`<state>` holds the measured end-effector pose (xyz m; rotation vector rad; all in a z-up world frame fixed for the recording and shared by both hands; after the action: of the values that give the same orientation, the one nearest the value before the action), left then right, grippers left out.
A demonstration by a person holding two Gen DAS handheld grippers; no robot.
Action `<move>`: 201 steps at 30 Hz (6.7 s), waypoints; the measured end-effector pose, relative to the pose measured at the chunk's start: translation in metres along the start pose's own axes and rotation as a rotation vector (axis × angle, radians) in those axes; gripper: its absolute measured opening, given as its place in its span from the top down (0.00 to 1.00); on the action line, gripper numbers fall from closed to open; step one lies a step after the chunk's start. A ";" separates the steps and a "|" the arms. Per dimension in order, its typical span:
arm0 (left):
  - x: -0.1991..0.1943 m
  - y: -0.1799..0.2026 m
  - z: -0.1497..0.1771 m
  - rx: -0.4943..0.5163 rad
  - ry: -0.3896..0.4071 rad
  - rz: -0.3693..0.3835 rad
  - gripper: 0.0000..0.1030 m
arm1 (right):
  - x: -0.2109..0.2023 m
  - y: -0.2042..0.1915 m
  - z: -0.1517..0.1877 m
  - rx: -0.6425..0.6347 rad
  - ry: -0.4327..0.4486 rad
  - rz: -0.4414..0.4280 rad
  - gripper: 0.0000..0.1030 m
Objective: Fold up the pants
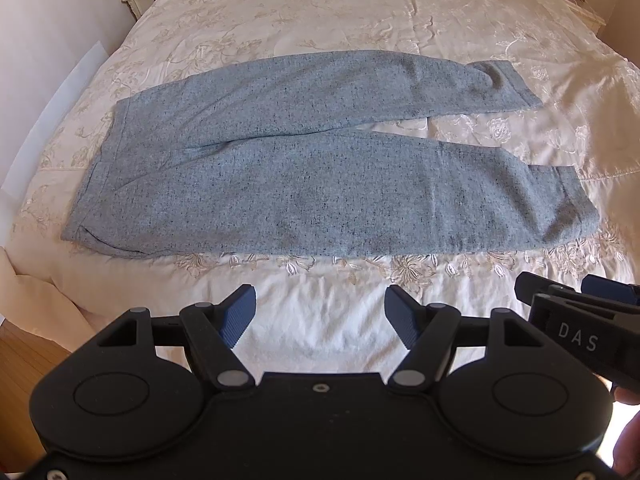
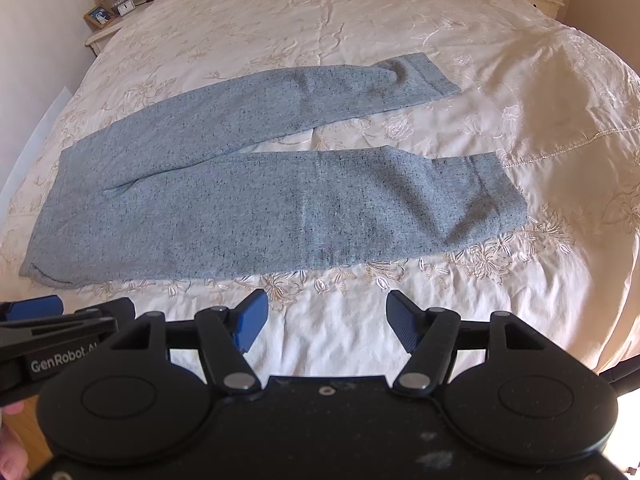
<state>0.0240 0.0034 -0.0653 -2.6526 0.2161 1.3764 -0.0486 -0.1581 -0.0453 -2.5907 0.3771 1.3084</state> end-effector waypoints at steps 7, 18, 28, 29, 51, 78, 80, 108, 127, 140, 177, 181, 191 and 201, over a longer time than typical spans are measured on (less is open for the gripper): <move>-0.002 -0.001 0.000 0.000 0.008 -0.001 0.30 | -0.001 0.000 -0.001 -0.009 0.001 -0.005 0.33; -0.002 0.000 0.002 -0.002 0.006 0.005 0.30 | -0.002 -0.001 -0.001 -0.008 0.000 -0.004 0.33; 0.003 -0.006 -0.001 -0.012 0.003 0.025 0.30 | -0.001 -0.003 -0.001 -0.012 0.002 0.002 0.33; 0.004 -0.007 -0.002 -0.012 0.005 0.024 0.30 | -0.001 -0.004 -0.002 -0.013 0.003 0.005 0.33; 0.054 0.010 -0.044 0.220 0.014 0.228 0.36 | 0.041 0.022 -0.001 0.207 0.022 0.188 0.38; 0.138 0.157 -0.041 0.042 -0.156 0.015 0.43 | 0.262 0.285 -0.065 0.003 -0.083 -0.016 0.47; 0.140 0.160 -0.042 0.029 -0.164 0.001 0.43 | 0.267 0.284 -0.065 0.009 -0.130 -0.075 0.96; 0.140 0.165 -0.042 -0.032 -0.153 -0.022 0.43 | 0.223 0.298 -0.041 0.009 -0.148 -0.132 0.53; 0.140 0.168 -0.044 -0.016 -0.138 0.007 0.43 | 0.206 0.305 -0.049 -0.088 -0.242 -0.023 0.99; 0.174 0.176 -0.031 0.061 -0.161 0.018 0.42 | 0.190 0.278 -0.077 -0.062 -0.040 -0.113 0.73; 0.232 -0.028 -0.114 0.004 -0.214 0.050 0.47 | 0.216 0.123 -0.205 0.137 0.058 0.155 0.57; 0.226 -0.043 -0.204 -0.035 -0.040 0.022 0.45 | 0.253 0.101 -0.270 0.081 0.140 0.136 0.52; 0.268 -0.066 -0.273 -0.107 0.034 -0.058 0.45 | 0.418 0.109 -0.356 0.313 0.085 0.235 0.53; 0.302 -0.090 -0.257 -0.117 -0.057 -0.098 0.45 | 0.479 0.140 -0.320 0.385 -0.155 0.376 0.96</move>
<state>0.4187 0.0234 -0.1605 -2.6720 -0.0011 1.4737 0.4227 -0.4496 -0.2576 -2.1485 1.0154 1.3715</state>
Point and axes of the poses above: each gripper's, at about its wrist camera, not at the fingertips, and x roughly the way its jaws point, y to its right, z to its underside, the point moved 6 cm from there along x, roughly the way its jaws point, and after that the axes turned 12 degrees about y, right-handed, at the moved point
